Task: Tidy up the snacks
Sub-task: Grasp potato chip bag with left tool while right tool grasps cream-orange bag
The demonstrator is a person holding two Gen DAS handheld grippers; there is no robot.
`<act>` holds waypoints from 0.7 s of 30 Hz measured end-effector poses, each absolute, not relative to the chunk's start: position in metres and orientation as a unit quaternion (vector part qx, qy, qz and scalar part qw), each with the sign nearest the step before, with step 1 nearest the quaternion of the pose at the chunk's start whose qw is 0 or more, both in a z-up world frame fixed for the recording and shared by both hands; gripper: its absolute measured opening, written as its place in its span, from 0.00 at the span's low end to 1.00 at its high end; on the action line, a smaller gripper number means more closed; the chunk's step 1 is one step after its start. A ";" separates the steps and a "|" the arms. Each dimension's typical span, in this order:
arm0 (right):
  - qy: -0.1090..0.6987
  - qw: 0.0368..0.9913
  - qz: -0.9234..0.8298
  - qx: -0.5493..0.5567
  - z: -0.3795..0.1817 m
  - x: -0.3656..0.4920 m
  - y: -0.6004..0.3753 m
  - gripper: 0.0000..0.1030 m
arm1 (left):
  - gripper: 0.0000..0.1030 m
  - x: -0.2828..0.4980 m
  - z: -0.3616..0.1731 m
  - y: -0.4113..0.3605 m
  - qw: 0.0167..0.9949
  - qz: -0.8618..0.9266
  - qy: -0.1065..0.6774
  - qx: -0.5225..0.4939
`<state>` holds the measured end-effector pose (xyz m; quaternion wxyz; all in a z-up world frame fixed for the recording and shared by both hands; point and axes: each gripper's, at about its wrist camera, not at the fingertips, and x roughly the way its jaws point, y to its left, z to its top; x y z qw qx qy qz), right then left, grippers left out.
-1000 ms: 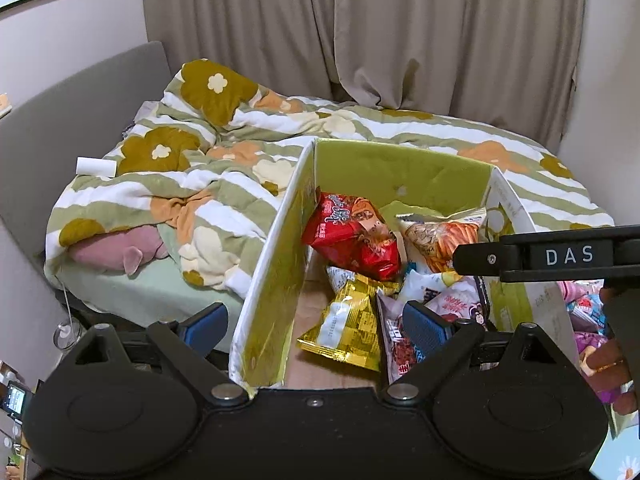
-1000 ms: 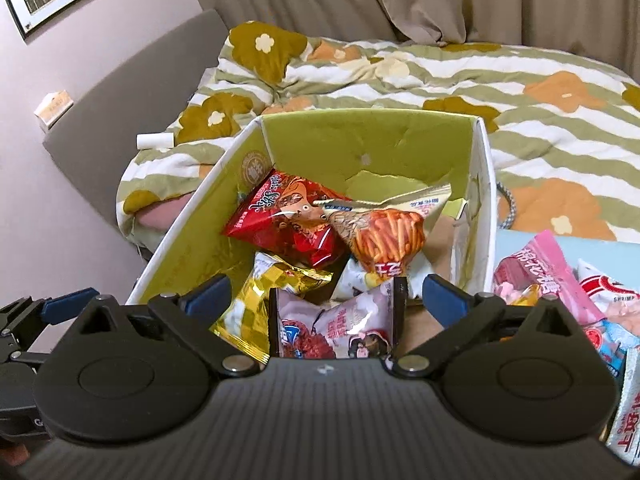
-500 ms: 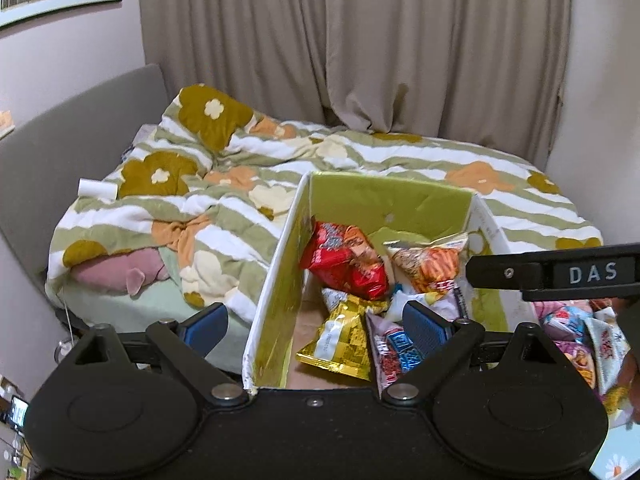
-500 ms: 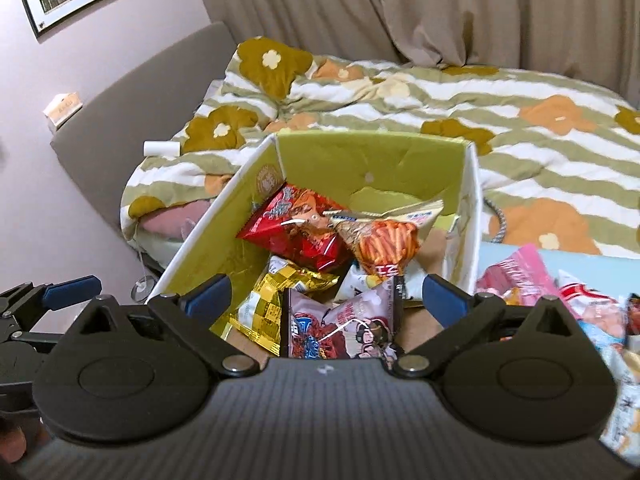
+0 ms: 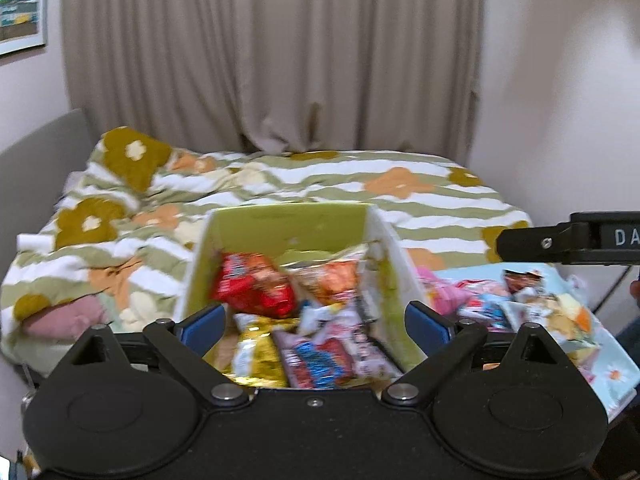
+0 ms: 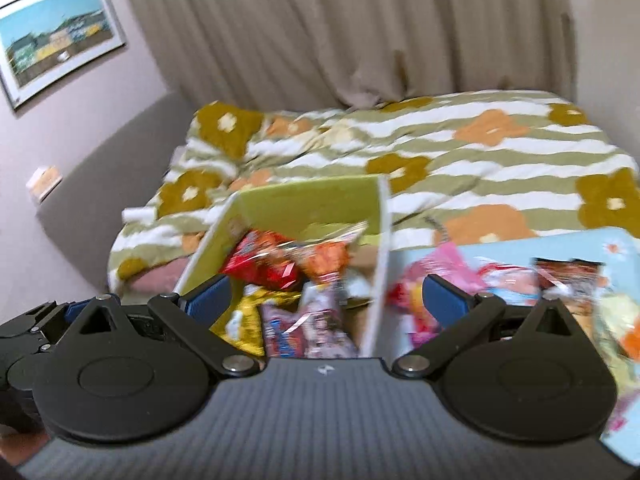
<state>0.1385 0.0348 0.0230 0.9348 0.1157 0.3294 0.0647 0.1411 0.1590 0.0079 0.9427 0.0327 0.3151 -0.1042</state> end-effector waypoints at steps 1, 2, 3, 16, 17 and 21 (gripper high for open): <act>0.326 0.937 0.052 0.117 0.025 0.134 0.025 1.00 | 0.95 0.141 0.008 0.153 0.942 -0.113 0.315 0.033; 0.323 0.938 0.042 0.118 0.026 0.130 0.017 1.00 | 0.95 0.140 0.009 0.146 0.941 -0.122 0.315 0.034; 0.319 0.940 0.030 0.119 0.028 0.125 0.006 1.00 | 0.96 0.141 0.009 0.138 0.940 -0.130 0.315 0.035; 0.349 0.930 -0.055 0.099 0.007 0.107 -0.149 1.00 | 0.99 0.157 -0.008 0.002 0.913 -0.201 0.354 0.035; 0.353 0.929 -0.054 0.096 0.004 0.108 -0.162 1.00 | 0.99 0.160 -0.012 -0.012 0.910 -0.203 0.361 0.034; 0.370 0.925 -0.042 0.067 -0.013 0.116 -0.202 1.00 | 1.00 0.171 -0.031 -0.056 0.898 -0.207 0.387 0.037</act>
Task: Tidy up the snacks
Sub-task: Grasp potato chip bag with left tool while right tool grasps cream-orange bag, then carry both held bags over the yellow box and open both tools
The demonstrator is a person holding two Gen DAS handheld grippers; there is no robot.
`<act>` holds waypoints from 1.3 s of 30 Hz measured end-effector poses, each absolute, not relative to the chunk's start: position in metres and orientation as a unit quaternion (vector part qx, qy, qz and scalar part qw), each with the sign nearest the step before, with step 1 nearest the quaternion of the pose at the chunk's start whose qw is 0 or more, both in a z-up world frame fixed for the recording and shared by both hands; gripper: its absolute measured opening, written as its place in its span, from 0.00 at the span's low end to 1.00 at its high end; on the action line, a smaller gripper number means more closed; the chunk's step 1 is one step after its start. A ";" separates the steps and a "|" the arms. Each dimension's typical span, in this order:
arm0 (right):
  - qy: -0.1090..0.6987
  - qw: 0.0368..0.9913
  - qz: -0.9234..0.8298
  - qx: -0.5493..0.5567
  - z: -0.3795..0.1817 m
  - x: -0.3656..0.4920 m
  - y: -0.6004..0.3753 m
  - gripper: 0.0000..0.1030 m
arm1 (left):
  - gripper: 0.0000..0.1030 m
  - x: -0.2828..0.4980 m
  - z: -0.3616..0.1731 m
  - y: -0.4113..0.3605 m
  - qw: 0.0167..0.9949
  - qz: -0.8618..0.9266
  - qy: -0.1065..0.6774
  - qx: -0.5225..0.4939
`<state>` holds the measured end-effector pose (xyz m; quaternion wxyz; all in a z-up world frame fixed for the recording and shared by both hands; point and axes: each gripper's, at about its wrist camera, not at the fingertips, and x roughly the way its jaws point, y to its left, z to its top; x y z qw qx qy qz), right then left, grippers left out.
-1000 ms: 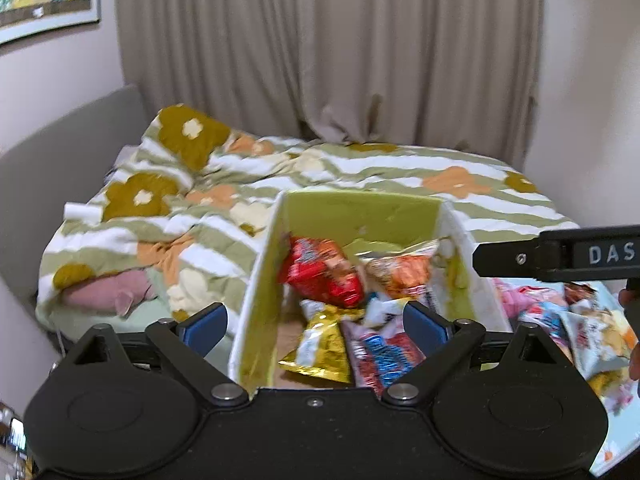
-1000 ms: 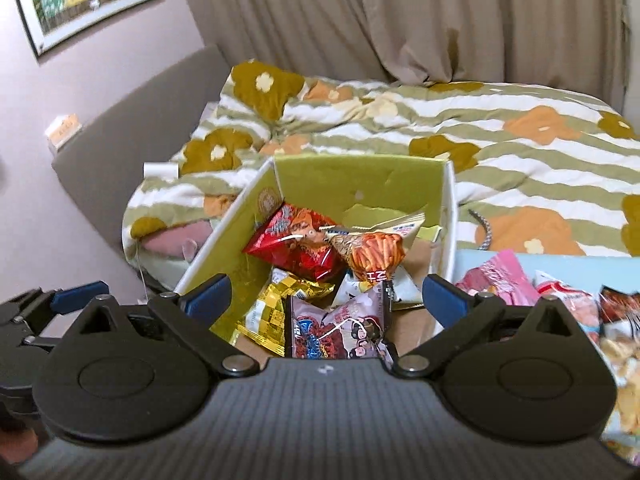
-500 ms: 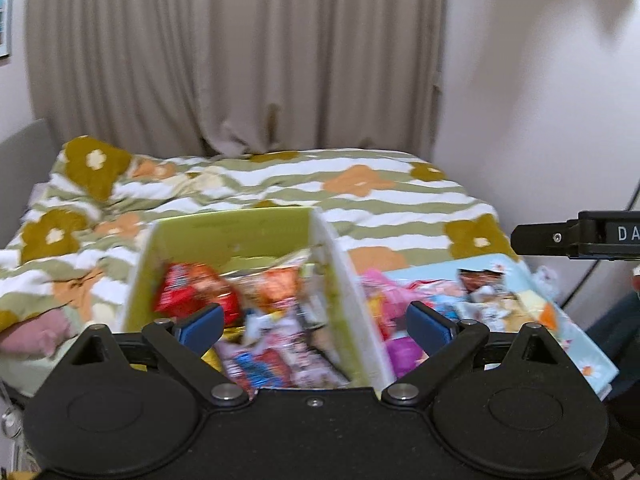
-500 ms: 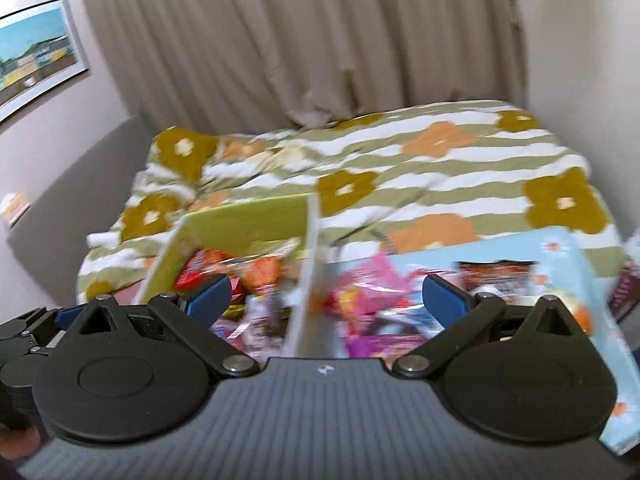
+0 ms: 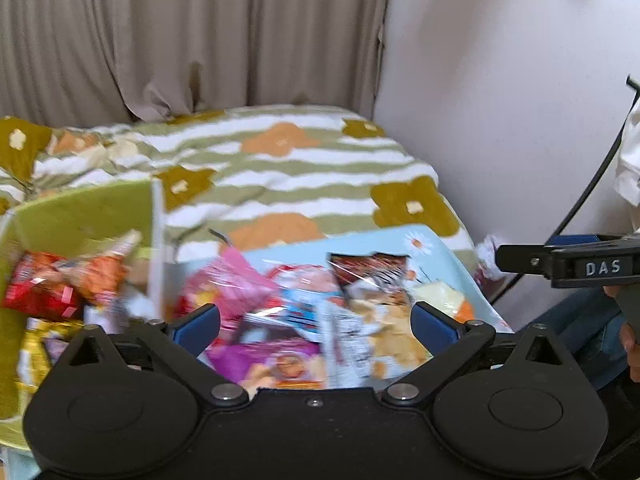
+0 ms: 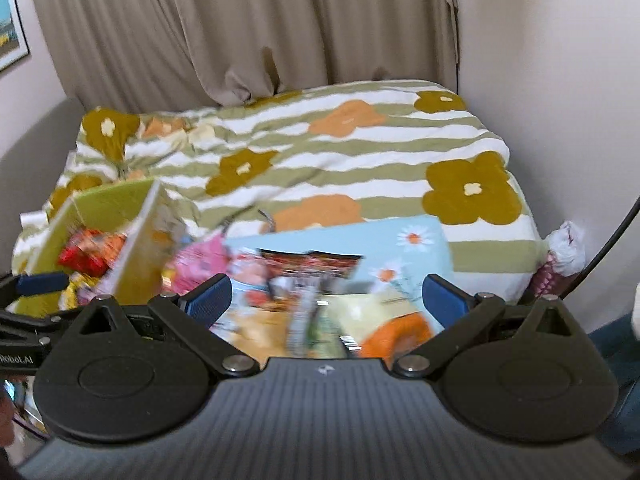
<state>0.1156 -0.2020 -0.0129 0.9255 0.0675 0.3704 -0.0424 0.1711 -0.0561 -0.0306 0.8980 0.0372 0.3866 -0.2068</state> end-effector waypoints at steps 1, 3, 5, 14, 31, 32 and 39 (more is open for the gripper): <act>0.376 0.924 -0.039 0.060 -0.018 0.118 -0.208 1.00 | 1.00 0.174 -0.036 -0.067 0.895 -0.204 0.395 0.037; 0.385 0.921 -0.025 0.048 -0.028 0.125 -0.221 1.00 | 1.00 0.181 -0.047 -0.084 0.889 -0.199 0.411 0.031; 0.396 0.917 -0.008 0.043 -0.039 0.133 -0.236 1.00 | 1.00 0.187 -0.057 -0.098 0.884 -0.189 0.426 0.026; 0.451 0.886 0.094 0.055 -0.095 0.177 -0.277 1.00 | 1.00 0.212 -0.098 -0.128 0.867 -0.135 0.479 0.009; 0.510 0.838 0.190 0.043 -0.152 0.219 -0.282 1.00 | 0.84 0.215 -0.126 -0.137 0.855 -0.145 0.497 0.008; 0.514 0.834 0.193 0.048 -0.154 0.221 -0.282 1.00 | 0.83 0.214 -0.126 -0.137 0.856 -0.144 0.496 0.012; 0.531 0.820 0.200 0.075 -0.165 0.224 -0.283 1.00 | 0.83 0.211 -0.119 -0.133 0.858 -0.140 0.494 -0.003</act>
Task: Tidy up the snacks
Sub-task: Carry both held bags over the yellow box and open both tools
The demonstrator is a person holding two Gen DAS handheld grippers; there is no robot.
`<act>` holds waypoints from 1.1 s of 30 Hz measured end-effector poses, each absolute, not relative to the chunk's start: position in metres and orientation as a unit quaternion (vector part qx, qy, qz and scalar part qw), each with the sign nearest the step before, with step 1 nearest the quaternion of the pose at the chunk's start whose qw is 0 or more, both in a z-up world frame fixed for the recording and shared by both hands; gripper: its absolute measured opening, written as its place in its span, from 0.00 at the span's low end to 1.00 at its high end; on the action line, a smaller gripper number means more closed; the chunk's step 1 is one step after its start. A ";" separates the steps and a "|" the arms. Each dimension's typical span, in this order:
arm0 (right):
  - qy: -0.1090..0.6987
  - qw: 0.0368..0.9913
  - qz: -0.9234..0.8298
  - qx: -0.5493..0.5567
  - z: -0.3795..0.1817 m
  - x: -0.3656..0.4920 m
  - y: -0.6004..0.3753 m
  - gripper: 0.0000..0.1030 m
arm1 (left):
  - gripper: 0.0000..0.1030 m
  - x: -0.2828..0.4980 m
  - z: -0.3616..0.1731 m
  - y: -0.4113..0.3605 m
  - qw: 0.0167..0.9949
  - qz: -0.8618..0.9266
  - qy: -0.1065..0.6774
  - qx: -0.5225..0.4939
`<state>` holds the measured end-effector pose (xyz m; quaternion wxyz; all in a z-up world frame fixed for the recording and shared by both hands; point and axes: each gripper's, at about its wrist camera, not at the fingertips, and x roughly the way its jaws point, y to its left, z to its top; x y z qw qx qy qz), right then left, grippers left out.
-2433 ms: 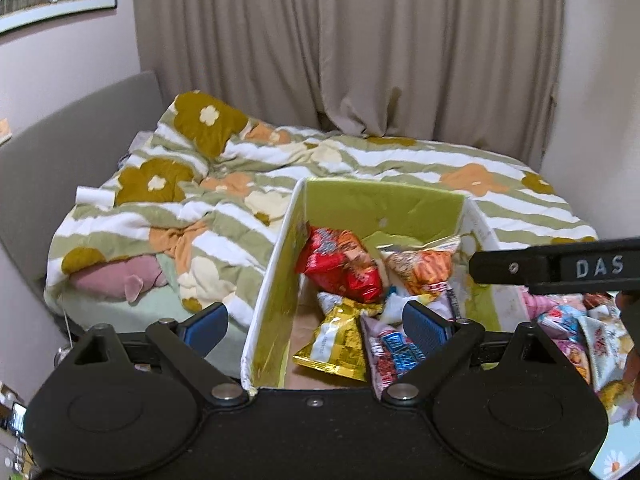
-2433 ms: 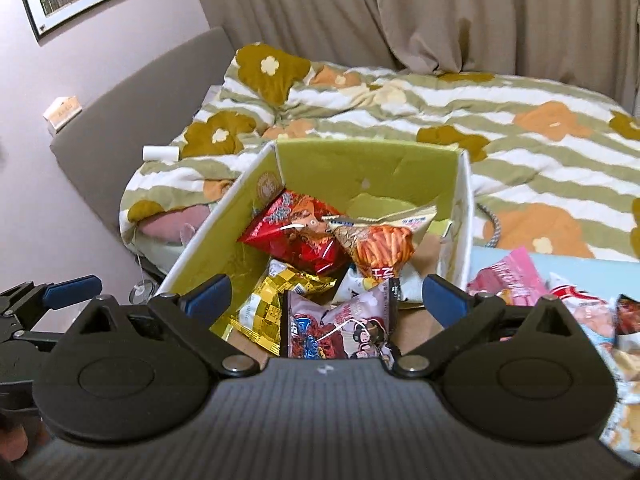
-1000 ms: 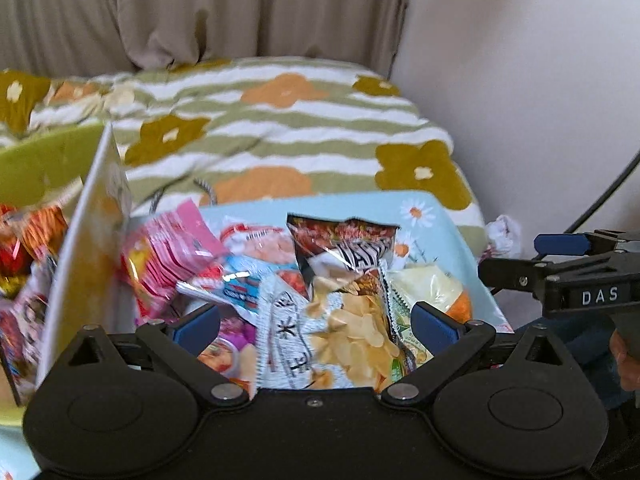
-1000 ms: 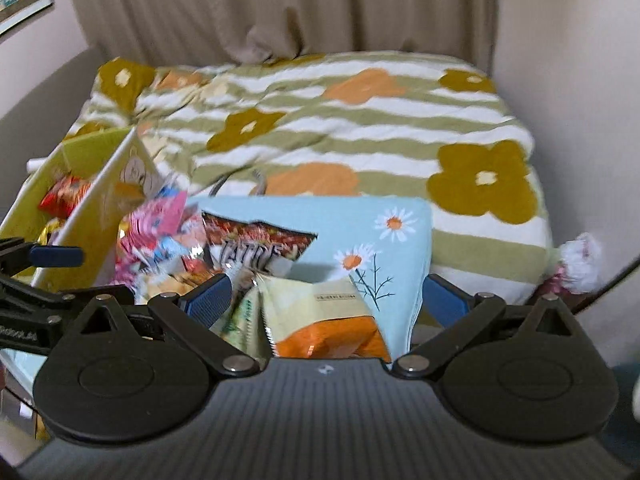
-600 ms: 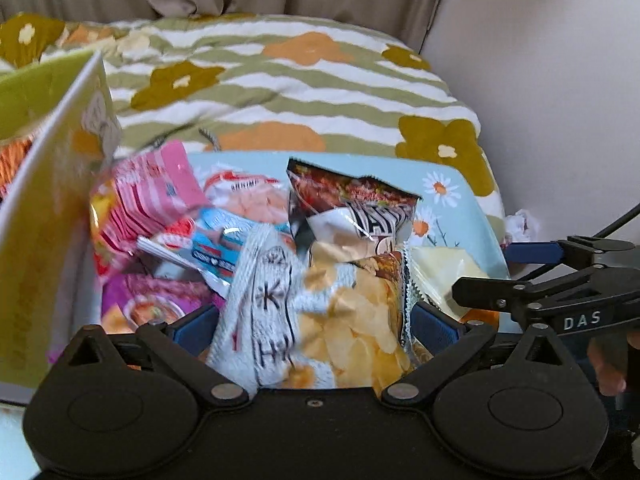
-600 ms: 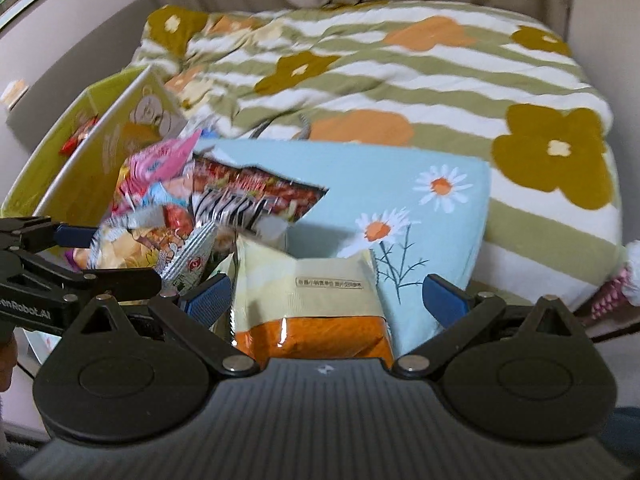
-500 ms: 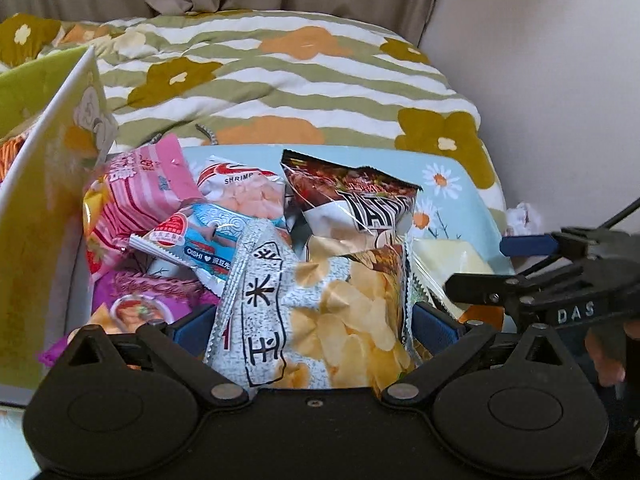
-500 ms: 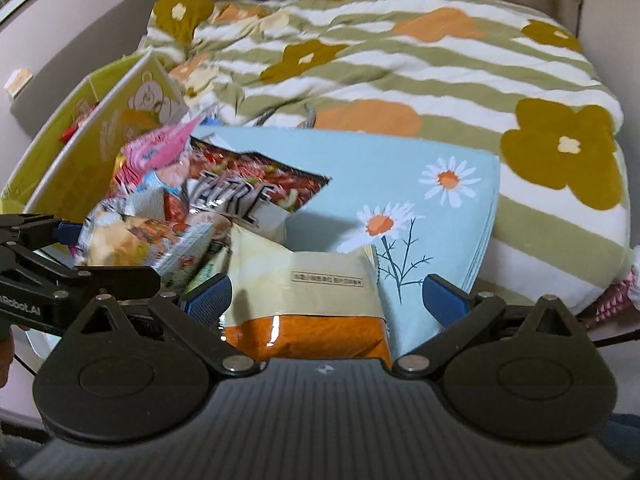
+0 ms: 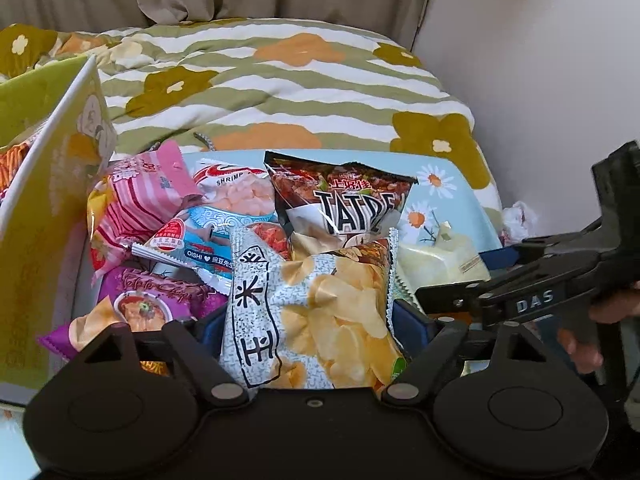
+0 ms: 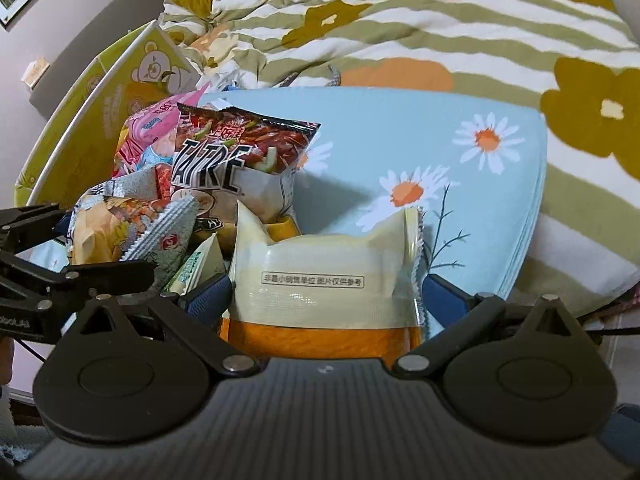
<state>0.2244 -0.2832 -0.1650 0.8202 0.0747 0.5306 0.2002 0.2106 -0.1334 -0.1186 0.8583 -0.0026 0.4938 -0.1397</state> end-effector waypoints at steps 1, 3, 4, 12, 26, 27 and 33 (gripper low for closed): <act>0.531 0.820 0.201 0.077 -0.166 0.224 -0.283 1.00 | 0.83 0.210 -0.118 -0.133 0.860 -0.137 0.492 -0.002; 0.531 0.819 0.201 0.076 -0.167 0.224 -0.283 1.00 | 0.83 0.208 -0.115 -0.132 0.862 -0.135 0.488 0.000; 0.531 0.820 0.201 0.075 -0.166 0.224 -0.282 1.00 | 0.83 0.207 -0.114 -0.131 0.864 -0.134 0.486 0.000; 0.521 0.826 0.206 0.058 -0.161 0.214 -0.277 0.94 | 0.83 0.199 -0.104 -0.129 0.873 -0.127 0.471 -0.001; 0.476 0.861 0.173 0.057 -0.123 0.181 -0.279 0.90 | 0.83 0.174 -0.064 -0.115 0.903 -0.125 0.411 -0.014; 0.470 0.865 0.170 0.053 -0.117 0.178 -0.278 0.90 | 0.83 0.172 -0.061 -0.113 0.905 -0.127 0.407 -0.016; 0.440 0.881 0.161 0.061 -0.083 0.168 -0.270 0.90 | 0.83 0.162 -0.038 -0.089 0.920 -0.117 0.374 -0.024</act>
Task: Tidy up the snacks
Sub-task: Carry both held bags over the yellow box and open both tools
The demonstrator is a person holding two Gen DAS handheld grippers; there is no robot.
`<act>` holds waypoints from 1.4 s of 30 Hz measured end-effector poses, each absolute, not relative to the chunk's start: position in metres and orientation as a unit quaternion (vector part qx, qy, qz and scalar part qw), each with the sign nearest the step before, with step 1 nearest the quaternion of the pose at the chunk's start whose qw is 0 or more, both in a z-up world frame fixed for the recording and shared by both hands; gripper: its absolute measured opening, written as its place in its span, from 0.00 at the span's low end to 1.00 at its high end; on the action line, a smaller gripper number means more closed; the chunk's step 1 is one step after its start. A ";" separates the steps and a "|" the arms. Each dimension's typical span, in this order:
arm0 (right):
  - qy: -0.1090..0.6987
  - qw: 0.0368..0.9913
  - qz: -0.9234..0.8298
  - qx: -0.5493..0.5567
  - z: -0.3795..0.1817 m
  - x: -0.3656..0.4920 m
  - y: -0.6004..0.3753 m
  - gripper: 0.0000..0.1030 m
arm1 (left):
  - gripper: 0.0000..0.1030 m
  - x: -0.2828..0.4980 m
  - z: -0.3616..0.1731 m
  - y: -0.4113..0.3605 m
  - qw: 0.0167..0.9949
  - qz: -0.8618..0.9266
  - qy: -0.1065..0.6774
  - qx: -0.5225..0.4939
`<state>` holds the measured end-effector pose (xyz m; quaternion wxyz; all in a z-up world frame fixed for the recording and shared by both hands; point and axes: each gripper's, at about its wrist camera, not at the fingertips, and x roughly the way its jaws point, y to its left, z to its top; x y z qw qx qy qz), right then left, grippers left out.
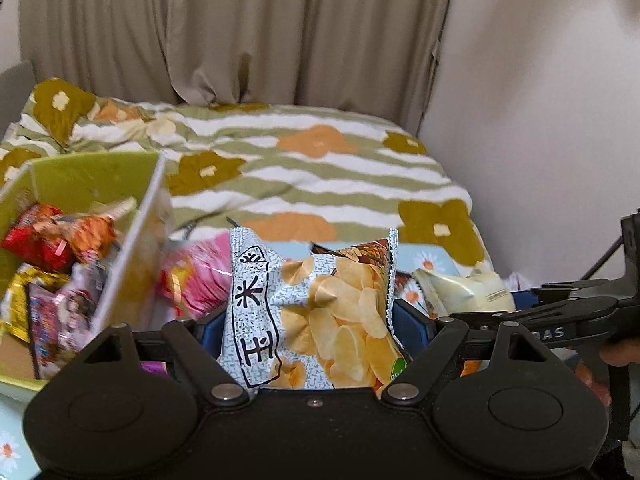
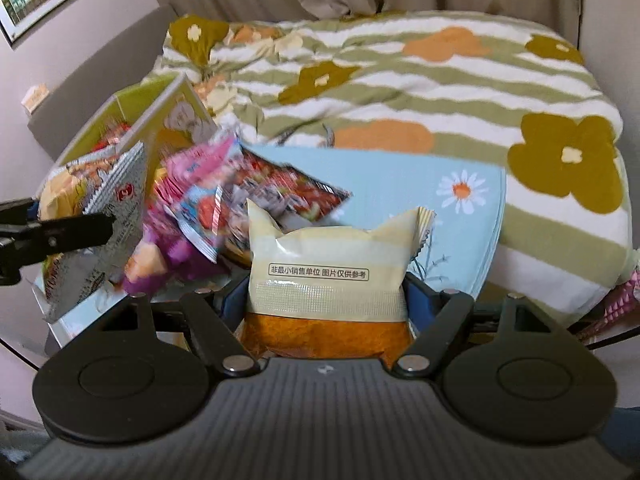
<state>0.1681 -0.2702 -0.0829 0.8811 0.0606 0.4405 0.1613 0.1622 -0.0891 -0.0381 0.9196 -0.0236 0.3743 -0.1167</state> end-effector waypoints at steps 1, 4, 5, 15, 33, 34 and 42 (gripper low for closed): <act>0.436 0.883 0.162 0.060 -0.076 0.168 -0.266 0.90 | 0.83 0.161 -0.034 -0.083 0.922 -0.113 0.368 -0.025; 0.425 0.888 0.161 0.064 -0.060 0.169 -0.250 0.90 | 0.83 0.158 -0.023 -0.062 0.930 -0.101 0.352 -0.029; 0.420 0.890 0.163 0.066 -0.055 0.170 -0.243 0.90 | 0.82 0.157 -0.019 -0.052 0.933 -0.096 0.347 -0.029; 0.371 0.905 0.195 0.078 -0.007 0.183 -0.133 0.90 | 0.83 0.157 0.008 0.056 0.947 -0.049 0.318 -0.028; 0.381 0.909 0.152 0.080 -0.016 0.216 0.059 0.90 | 0.85 0.213 -0.038 0.204 0.929 -0.063 0.365 -0.003; 0.382 0.909 0.147 0.082 -0.019 0.217 0.063 0.90 | 0.87 0.215 -0.043 0.206 0.928 -0.067 0.368 -0.004; 0.400 0.904 0.119 0.093 -0.032 0.219 0.082 0.90 | 1.00 0.213 -0.060 0.217 0.917 -0.071 0.392 -0.006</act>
